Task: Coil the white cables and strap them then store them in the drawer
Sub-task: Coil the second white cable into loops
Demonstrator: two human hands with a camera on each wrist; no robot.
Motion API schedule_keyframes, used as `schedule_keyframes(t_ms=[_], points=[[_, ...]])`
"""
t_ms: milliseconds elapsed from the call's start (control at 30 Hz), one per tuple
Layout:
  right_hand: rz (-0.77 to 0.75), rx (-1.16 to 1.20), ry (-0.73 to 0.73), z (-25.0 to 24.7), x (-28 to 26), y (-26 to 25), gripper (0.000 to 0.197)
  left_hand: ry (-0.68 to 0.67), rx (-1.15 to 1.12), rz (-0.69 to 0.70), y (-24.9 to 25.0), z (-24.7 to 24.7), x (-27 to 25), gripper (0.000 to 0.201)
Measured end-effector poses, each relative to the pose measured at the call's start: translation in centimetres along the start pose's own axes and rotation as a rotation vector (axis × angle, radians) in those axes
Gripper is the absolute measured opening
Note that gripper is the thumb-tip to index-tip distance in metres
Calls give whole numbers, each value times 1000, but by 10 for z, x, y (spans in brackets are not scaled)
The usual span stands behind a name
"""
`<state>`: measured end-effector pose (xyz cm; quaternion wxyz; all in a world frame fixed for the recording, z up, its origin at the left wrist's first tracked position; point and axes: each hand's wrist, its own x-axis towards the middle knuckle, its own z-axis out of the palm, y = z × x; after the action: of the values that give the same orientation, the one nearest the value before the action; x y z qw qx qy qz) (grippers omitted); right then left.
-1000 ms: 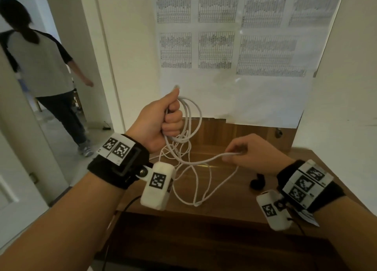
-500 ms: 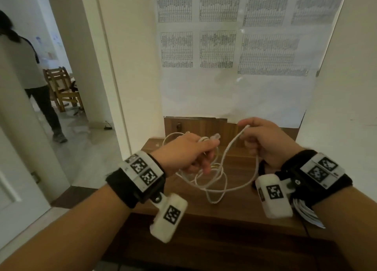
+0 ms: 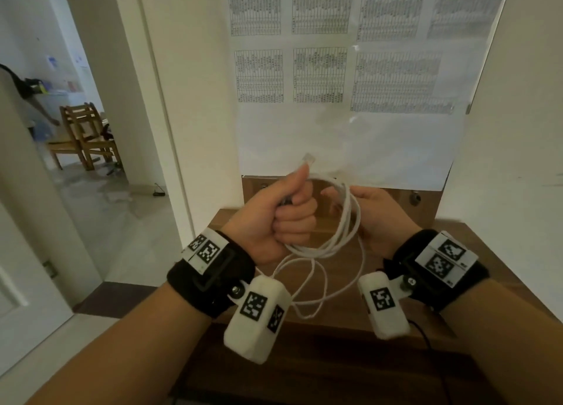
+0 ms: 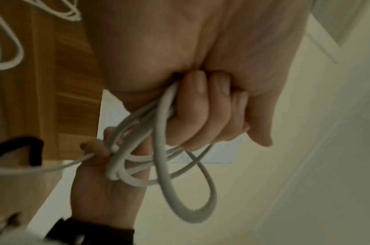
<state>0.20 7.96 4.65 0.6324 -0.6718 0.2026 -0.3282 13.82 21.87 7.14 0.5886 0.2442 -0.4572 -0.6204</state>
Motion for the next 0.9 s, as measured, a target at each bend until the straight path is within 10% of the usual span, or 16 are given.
schedule_keyframes(t_ms=[400, 633, 900], points=[[105, -36, -368, 12, -19, 3, 30, 518, 1080, 198, 5, -2, 10, 20], [103, 154, -312, 26, -19, -4, 20, 393, 641, 248, -11, 19, 14, 33], [117, 437, -245, 42, -39, -19, 42, 772, 1018, 550, 1, 10, 25, 34]])
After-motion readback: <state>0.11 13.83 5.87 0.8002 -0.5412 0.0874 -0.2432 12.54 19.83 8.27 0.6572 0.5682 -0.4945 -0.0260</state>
